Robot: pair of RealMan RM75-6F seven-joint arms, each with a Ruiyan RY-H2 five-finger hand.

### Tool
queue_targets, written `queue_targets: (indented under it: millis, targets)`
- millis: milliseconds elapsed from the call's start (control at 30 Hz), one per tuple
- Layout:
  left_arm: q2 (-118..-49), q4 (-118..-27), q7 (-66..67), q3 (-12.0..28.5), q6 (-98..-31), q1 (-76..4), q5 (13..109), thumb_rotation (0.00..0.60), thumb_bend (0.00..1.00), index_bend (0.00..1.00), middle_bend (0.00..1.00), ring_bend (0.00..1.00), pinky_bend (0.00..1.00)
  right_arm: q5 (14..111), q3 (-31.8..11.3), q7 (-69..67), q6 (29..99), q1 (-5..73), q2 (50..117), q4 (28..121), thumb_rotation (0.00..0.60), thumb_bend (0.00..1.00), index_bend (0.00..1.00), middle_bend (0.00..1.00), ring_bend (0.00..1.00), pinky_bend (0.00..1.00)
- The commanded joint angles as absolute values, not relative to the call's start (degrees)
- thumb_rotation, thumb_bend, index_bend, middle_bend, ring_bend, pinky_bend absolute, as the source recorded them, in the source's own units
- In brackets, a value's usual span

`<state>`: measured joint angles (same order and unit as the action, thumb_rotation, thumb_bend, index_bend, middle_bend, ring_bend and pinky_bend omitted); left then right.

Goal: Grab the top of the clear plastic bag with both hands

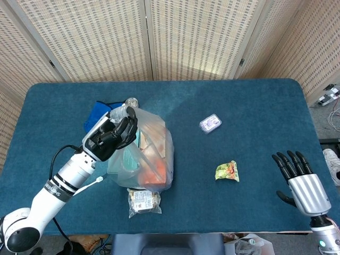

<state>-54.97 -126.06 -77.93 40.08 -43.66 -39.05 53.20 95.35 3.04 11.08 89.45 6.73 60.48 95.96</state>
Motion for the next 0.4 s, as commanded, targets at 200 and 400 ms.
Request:
queue_targets:
  millis: [200, 400]
  targets:
    - [-53.97, -127.19, -76.92, 43.78, -45.32, -38.32, 51.23, 0.600, 0.59, 0.51, 0.71, 0.75, 1.00, 95.80, 2.88, 9.30, 90.68, 5.00, 62.68, 93.29, 0.600, 0.10, 0.00, 0.11, 0.00, 0.08]
    - [-53.80, -127.12, -77.06, 45.80, -45.88, -37.68, 50.50, 0.600, 0.59, 0.52, 0.71, 0.75, 1.00, 95.64, 2.58, 8.29, 91.25, 4.12, 63.24, 92.45, 0.600, 0.10, 0.00, 0.11, 0.00, 0.08]
